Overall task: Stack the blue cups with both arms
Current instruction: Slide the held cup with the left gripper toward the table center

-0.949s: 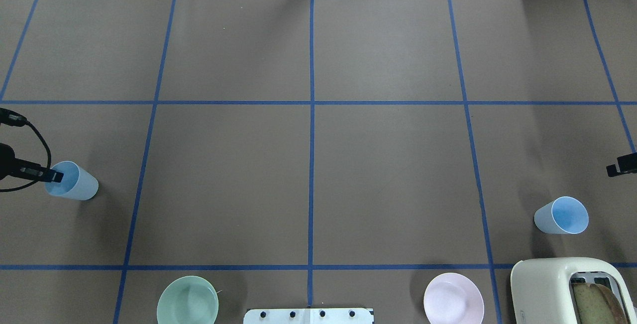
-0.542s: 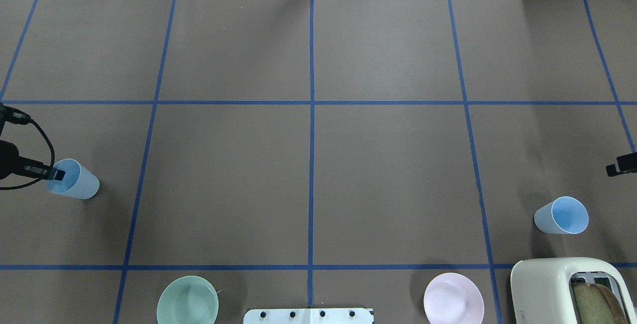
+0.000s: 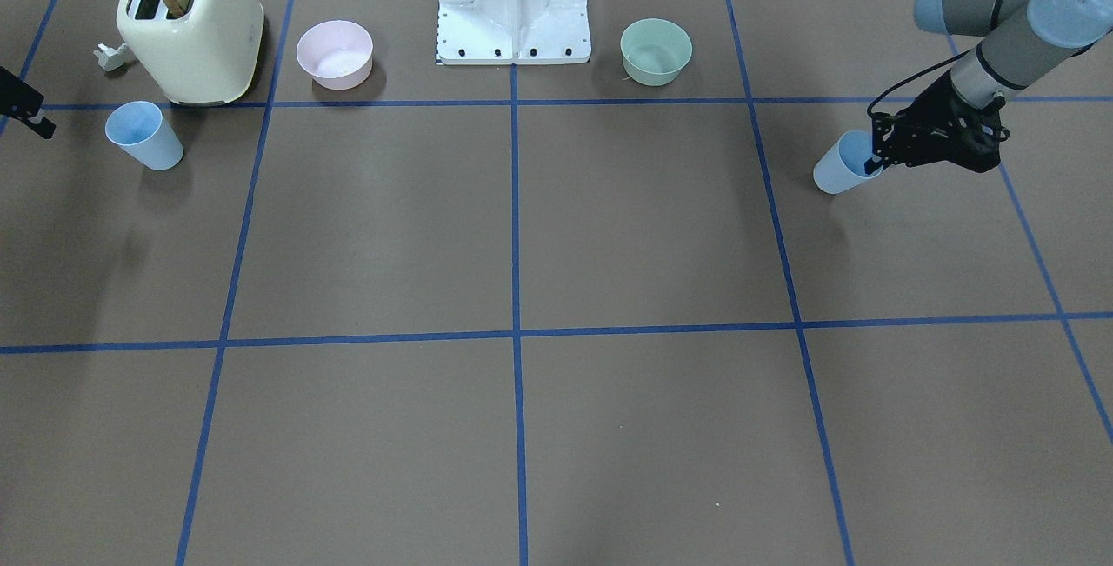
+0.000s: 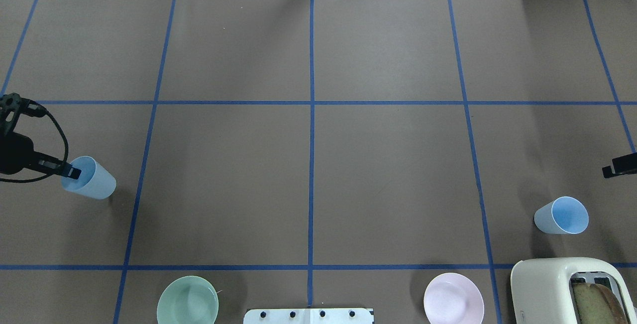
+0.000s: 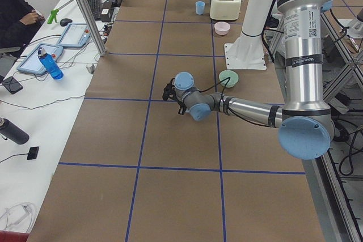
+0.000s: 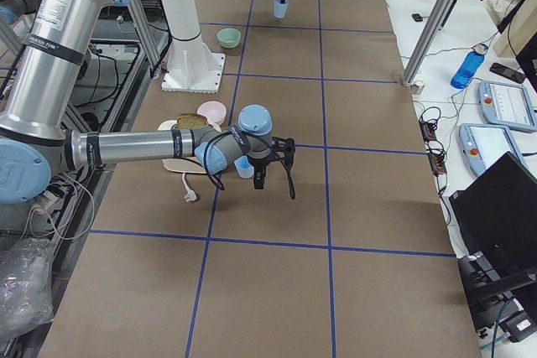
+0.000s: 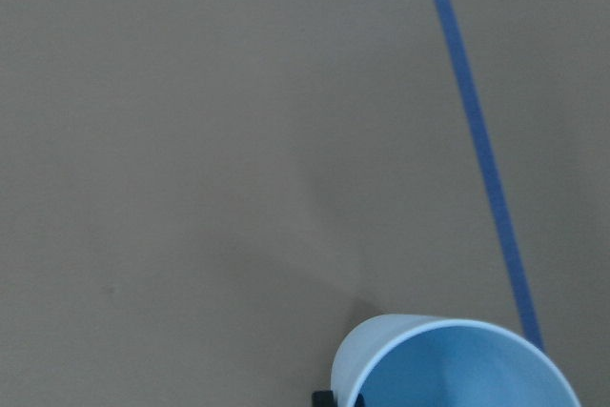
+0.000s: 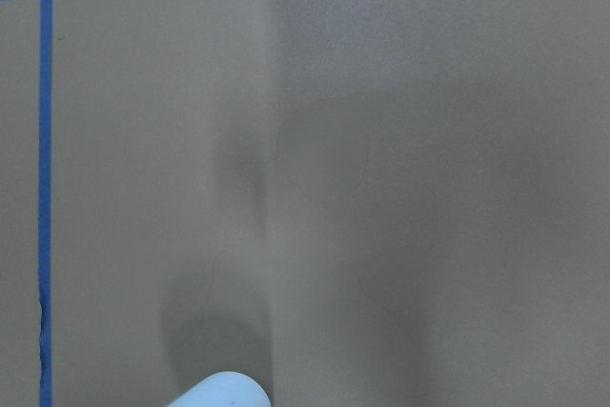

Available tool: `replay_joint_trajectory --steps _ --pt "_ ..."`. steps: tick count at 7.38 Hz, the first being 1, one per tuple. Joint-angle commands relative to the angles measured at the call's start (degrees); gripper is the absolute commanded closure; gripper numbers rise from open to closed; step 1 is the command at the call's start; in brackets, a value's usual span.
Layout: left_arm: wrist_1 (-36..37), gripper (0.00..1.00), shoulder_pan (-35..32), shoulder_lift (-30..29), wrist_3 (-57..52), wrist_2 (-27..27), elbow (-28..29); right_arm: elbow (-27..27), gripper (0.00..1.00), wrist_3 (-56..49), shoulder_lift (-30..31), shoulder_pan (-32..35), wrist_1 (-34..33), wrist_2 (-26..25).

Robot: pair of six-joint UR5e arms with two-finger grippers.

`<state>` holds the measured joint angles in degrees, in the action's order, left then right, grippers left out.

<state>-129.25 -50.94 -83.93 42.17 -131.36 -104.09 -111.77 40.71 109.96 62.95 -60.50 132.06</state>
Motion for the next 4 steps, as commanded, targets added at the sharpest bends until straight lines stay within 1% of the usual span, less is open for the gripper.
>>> replay_joint_trajectory --steps 1,3,4 --pt "5.8 1.00 0.0 -1.8 1.6 -0.3 -3.3 0.1 0.00 0.1 -0.2 -4.6 1.4 -4.2" --pt "5.8 1.00 0.1 -2.9 1.9 -0.2 -2.9 0.1 0.00 0.1 0.5 -7.2 3.0 -5.2" --pt "5.8 1.00 0.1 -3.1 2.4 -0.1 -2.8 0.1 0.00 0.0 1.7 -7.3 4.9 -5.2"
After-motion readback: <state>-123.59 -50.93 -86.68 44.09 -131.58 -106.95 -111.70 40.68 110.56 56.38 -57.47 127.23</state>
